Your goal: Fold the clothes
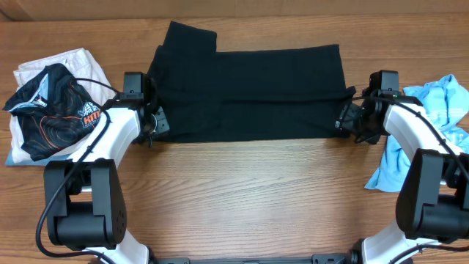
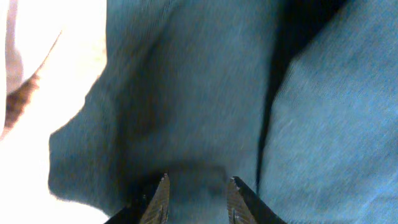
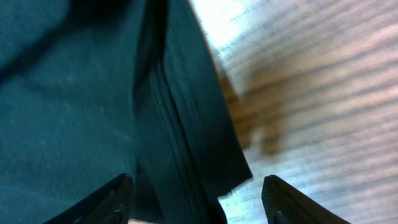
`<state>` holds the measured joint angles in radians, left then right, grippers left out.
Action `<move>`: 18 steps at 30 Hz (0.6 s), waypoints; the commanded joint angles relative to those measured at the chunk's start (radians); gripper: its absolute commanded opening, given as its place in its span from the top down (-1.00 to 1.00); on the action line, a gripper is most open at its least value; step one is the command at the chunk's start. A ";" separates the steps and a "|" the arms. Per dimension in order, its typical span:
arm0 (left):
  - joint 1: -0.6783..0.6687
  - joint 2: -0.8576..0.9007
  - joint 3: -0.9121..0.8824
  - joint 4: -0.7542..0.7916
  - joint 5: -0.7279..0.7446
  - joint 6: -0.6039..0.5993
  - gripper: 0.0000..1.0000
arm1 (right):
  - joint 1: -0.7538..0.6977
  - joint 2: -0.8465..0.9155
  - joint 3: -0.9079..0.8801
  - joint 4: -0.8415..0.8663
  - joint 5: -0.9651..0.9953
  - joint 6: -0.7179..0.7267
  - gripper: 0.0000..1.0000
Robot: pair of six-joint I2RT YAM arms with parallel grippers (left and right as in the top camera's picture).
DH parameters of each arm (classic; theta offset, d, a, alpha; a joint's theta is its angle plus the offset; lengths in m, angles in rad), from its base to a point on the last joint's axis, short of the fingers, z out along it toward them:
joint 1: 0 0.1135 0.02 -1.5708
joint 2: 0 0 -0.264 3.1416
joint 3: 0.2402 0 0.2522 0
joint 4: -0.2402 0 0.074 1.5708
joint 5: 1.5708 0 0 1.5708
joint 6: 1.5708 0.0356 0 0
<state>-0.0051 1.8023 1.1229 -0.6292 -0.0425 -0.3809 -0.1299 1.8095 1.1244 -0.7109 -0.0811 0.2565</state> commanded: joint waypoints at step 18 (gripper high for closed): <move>0.006 0.186 0.009 -0.124 -0.040 0.032 0.49 | -0.024 -0.011 -0.097 -0.014 0.222 0.087 0.66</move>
<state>-0.0051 1.8977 1.1542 -0.7086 -0.0399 -0.3557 -0.1310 1.8076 1.0370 -0.6872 0.0589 0.3241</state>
